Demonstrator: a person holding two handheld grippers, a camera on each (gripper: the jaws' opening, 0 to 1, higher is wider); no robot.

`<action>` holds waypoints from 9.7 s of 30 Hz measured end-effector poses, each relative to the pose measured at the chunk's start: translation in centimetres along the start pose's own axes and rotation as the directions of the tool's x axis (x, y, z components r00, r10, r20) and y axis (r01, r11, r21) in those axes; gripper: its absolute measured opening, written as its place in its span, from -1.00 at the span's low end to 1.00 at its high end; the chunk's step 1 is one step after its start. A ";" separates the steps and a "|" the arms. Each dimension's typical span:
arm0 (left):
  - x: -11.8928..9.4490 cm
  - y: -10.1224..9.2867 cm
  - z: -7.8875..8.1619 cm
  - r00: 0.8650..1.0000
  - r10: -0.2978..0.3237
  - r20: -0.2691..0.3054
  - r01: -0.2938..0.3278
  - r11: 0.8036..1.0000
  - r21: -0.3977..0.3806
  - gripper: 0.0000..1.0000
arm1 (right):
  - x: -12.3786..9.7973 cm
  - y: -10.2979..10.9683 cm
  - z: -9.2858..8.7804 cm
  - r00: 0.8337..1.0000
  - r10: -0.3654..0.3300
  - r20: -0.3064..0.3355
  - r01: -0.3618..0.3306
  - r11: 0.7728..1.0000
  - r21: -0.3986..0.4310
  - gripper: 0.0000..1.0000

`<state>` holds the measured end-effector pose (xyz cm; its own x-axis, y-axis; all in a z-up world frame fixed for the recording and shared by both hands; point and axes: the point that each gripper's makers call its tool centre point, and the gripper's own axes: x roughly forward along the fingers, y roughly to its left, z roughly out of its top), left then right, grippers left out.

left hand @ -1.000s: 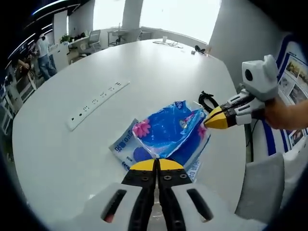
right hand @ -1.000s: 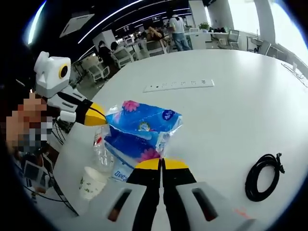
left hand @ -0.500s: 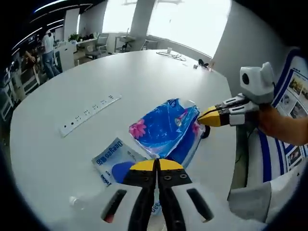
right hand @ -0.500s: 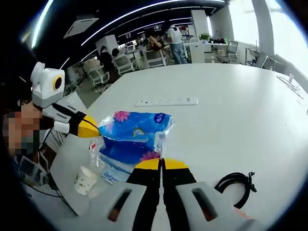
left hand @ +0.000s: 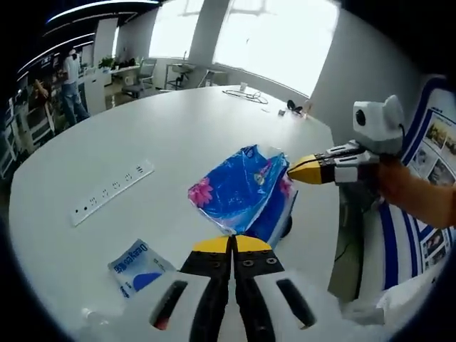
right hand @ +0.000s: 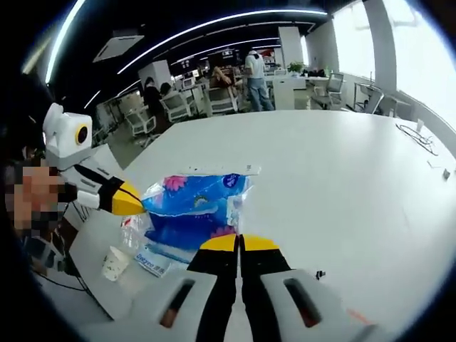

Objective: Arrange the tabletop items into an orderly group along one side of the table until the central work area is clear of visible clutter.

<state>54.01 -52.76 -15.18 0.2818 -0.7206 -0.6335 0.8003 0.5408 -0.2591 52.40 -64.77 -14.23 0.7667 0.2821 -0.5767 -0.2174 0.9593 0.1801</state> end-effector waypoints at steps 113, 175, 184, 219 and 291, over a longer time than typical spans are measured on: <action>24.6 -0.1 -1.0 0.987 -0.064 -0.145 0.054 0.996 -0.070 -0.73 | 8.9 -21.9 -10.2 0.976 -0.084 -0.203 0.108 0.988 0.111 -0.77; 13.4 2.2 4.0 0.997 0.048 0.064 -0.040 0.992 -0.118 -0.04 | 5.4 -17.8 -4.1 0.994 -0.058 -0.096 0.060 0.998 0.018 -0.41; 10.2 2.7 4.3 0.991 0.091 0.102 -0.076 0.987 -0.142 -0.03 | 4.7 -16.9 -2.7 0.996 -0.045 -0.077 0.045 0.999 -0.008 -0.37; -2.4 2.7 -1.4 0.951 0.269 0.155 -0.227 0.943 -0.245 -0.02 | 2.6 -9.1 1.0 0.994 0.106 -0.035 -0.109 0.987 -0.121 -0.27; -19.7 12.8 -8.9 0.958 0.265 0.111 -0.256 0.962 -0.091 -0.03 | 4.5 15.7 -6.1 0.974 0.205 -0.093 -0.204 0.979 0.012 -0.24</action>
<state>53.99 -27.85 -12.49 0.5405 -0.5950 -0.5948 0.6500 0.7443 -0.1538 48.73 -48.42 -18.86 0.6466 0.4722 -0.5991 -0.3623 0.8812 0.3036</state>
